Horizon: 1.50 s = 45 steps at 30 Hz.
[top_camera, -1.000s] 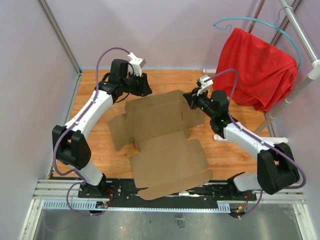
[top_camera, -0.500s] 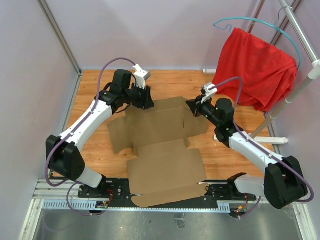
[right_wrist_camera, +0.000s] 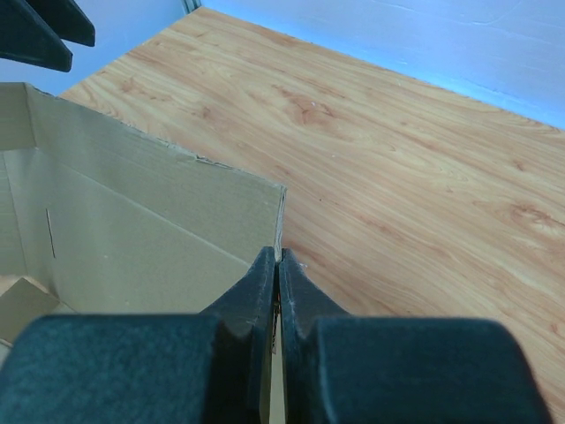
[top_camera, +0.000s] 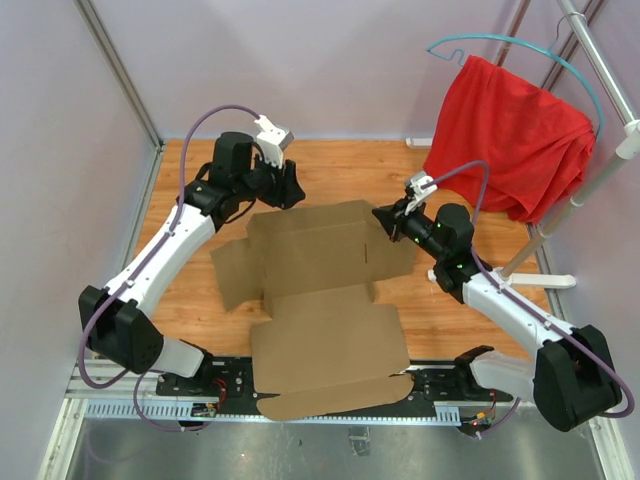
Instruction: Fold the paper box
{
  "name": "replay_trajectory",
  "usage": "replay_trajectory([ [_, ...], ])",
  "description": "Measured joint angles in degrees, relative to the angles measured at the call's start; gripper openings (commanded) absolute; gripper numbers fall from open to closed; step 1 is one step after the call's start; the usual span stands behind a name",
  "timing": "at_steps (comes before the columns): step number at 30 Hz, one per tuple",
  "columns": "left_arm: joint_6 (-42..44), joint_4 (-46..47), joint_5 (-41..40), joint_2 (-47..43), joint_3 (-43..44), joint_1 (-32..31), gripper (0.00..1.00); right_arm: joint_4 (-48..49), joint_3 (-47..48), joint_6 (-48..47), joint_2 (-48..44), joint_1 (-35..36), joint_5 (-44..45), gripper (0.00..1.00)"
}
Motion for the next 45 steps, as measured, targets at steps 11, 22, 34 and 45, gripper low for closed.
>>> replay_trajectory([
  [11, 2.56, -2.38, 1.90, 2.56, -0.07, -2.43, 0.51, -0.22, -0.44, -0.07, -0.24, 0.00, -1.92, 0.01],
  [22, 2.97, -1.84, 1.79, 3.39, -1.27, -2.95, 0.51, -1.31, -0.44, -0.31, -1.20, 0.00, -3.32, 0.01],
  [34, 2.34, -0.94, 2.64, 3.45, -6.25, -5.01, 0.47, -3.96, -0.44, -0.44, -1.20, 0.00, -3.52, 0.01],
  [45, 3.23, -2.43, 1.77, 3.45, -6.21, -6.73, 0.01, -5.90, -0.44, -0.57, -1.20, 0.00, -3.13, 0.41],
])
